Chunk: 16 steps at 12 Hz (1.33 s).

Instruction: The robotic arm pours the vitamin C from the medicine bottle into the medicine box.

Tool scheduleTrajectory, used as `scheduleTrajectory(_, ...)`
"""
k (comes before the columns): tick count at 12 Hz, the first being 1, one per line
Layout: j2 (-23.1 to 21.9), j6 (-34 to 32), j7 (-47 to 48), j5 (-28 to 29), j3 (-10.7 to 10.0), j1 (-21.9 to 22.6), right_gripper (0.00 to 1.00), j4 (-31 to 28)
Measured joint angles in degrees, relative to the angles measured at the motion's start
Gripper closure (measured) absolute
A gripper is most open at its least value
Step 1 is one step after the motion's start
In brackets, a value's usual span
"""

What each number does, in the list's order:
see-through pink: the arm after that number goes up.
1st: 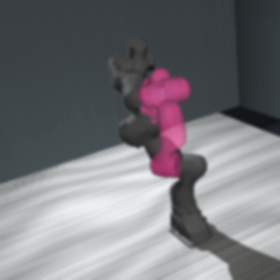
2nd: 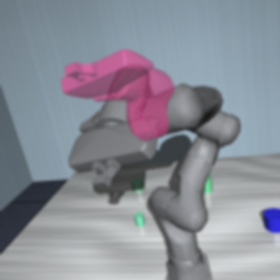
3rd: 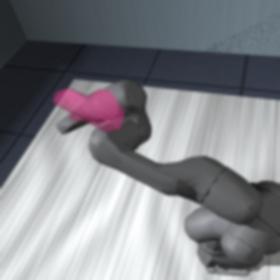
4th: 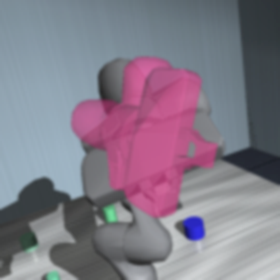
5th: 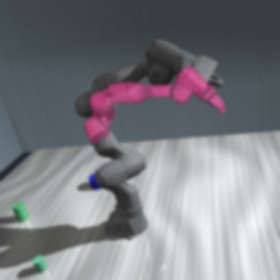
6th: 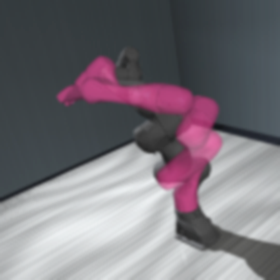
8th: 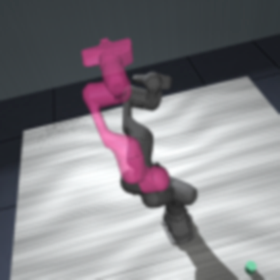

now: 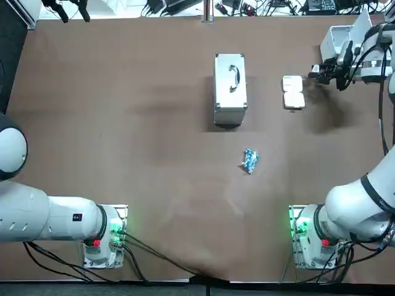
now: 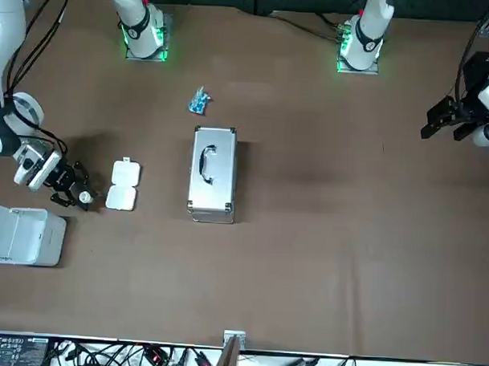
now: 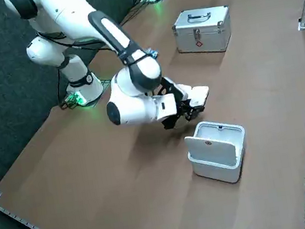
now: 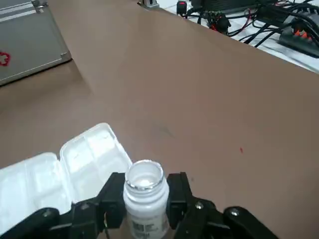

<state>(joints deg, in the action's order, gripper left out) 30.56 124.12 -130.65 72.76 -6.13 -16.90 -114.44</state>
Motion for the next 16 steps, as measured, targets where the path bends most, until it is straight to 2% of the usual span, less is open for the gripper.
scheduleTrajectory(3, -2.16, 2.88, 5.44, -3.51, 0.66, 2.12, 0.56, 0.05)
scheduleTrajectory(10, -9.28, 7.31, 27.50, -21.49, 0.83, 6.19, 0.56, 0.17)
scheduleTrajectory(11, -9.62, 8.85, 30.14, -24.29, 0.85, 6.88, 0.56, 0.17)
scheduleTrajectory(12, -9.91, 11.14, 36.10, -30.02, 1.34, 7.89, 0.56, 0.20)
scheduleTrajectory(16, -10.12, 12.14, 49.34, -43.11, 3.65, 8.35, 0.56, 1.91)
